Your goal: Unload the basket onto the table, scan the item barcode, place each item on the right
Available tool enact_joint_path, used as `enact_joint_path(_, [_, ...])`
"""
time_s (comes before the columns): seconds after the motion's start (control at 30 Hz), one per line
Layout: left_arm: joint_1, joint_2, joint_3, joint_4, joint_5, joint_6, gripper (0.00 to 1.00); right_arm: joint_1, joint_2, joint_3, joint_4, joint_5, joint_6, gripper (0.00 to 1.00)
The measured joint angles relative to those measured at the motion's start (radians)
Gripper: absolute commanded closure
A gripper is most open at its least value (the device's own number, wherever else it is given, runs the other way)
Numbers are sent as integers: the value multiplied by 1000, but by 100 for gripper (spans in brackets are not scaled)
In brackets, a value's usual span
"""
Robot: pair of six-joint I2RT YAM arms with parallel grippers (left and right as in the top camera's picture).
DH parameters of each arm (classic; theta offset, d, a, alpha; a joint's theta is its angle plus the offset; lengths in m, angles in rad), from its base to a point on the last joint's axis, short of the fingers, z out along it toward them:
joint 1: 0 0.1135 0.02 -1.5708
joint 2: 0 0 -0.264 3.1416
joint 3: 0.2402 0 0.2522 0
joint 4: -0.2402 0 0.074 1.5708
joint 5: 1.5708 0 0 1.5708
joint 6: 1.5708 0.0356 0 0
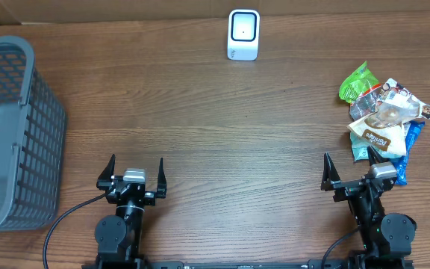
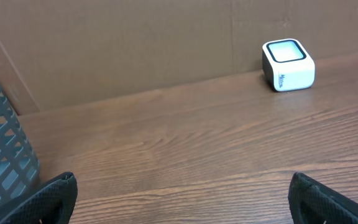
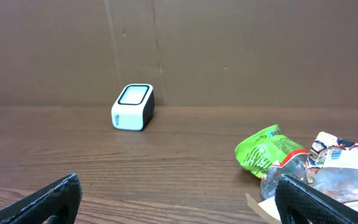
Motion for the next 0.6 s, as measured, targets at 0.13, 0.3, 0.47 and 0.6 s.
enact_joint_path(0.13, [0,0,0,0,0,0,0,0,0,0,0,0,0,0])
enact_joint_path(0.3, [0,0,0,0,0,0,1,0,0,0,0,0,0,0])
enact_joint_path(0.47, [0,0,0,0,0,0,1,0,0,0,0,0,0,0])
enact_joint_path(0.6, [0,0,0,0,0,0,1,0,0,0,0,0,0,0])
